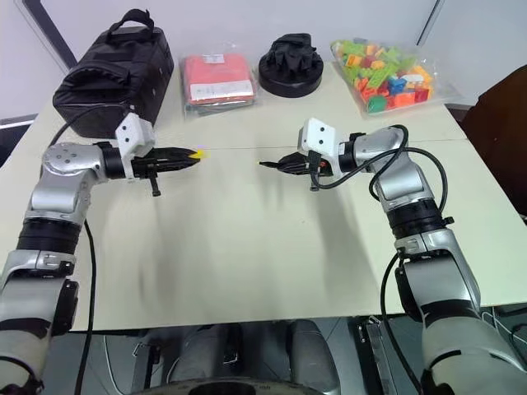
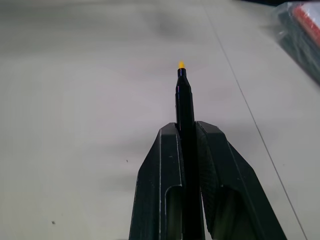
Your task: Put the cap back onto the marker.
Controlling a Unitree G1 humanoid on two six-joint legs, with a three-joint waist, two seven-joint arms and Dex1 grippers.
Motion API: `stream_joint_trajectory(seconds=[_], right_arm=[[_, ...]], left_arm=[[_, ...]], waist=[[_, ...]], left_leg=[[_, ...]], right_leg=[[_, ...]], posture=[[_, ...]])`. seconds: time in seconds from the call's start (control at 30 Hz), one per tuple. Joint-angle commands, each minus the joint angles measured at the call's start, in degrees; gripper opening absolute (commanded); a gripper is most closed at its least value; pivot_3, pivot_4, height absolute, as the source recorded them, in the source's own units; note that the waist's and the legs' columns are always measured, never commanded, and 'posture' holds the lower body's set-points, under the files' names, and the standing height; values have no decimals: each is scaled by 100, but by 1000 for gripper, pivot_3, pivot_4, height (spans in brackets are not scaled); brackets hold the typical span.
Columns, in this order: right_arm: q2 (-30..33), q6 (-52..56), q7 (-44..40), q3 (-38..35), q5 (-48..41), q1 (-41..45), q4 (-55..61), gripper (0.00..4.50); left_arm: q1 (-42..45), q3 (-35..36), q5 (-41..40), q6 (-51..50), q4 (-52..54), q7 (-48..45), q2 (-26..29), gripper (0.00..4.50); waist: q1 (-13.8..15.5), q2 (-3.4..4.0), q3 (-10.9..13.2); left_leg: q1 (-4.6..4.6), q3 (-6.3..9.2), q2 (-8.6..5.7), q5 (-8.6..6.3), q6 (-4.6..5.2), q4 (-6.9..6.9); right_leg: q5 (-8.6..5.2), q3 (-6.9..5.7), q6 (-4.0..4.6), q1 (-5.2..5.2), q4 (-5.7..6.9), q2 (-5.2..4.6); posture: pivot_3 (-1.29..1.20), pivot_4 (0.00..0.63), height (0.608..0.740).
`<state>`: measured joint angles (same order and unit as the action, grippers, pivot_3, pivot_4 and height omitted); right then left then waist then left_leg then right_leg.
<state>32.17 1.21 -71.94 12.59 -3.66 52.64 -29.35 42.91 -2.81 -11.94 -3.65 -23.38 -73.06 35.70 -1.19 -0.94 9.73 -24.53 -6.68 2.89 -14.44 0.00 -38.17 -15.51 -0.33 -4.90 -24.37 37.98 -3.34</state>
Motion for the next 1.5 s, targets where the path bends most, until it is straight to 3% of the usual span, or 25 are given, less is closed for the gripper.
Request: stream_joint_trajectory(seconds=[0.03, 0.57, 1.5], right_arm=[[-114, -228, -44, -16, 11, 285, -8, 0], [-321, -230, -13, 40, 95, 216, 212, 0], [-461, 4, 35, 36, 29, 89, 537, 0]], left_arm=[[227, -120, -80, 19, 297, -116, -112, 30], [644, -294, 105, 534, -560, -147, -532, 30], [645, -373, 263, 736, -737, -115, -717, 30]], waist=[[9, 0, 0], [22, 0, 0], [27, 0, 0]], left_leg=[[0, 0, 0, 0, 0, 0], [-1, 3, 0, 0, 0, -2], [-1, 4, 0, 0, 0, -2]], right_leg=[[0, 0, 0, 0, 0, 0], [0, 1, 0, 0, 1, -1], [0, 2, 0, 0, 1, -1]], posture=[[0, 150, 740], [0, 150, 740], [0, 150, 740]])
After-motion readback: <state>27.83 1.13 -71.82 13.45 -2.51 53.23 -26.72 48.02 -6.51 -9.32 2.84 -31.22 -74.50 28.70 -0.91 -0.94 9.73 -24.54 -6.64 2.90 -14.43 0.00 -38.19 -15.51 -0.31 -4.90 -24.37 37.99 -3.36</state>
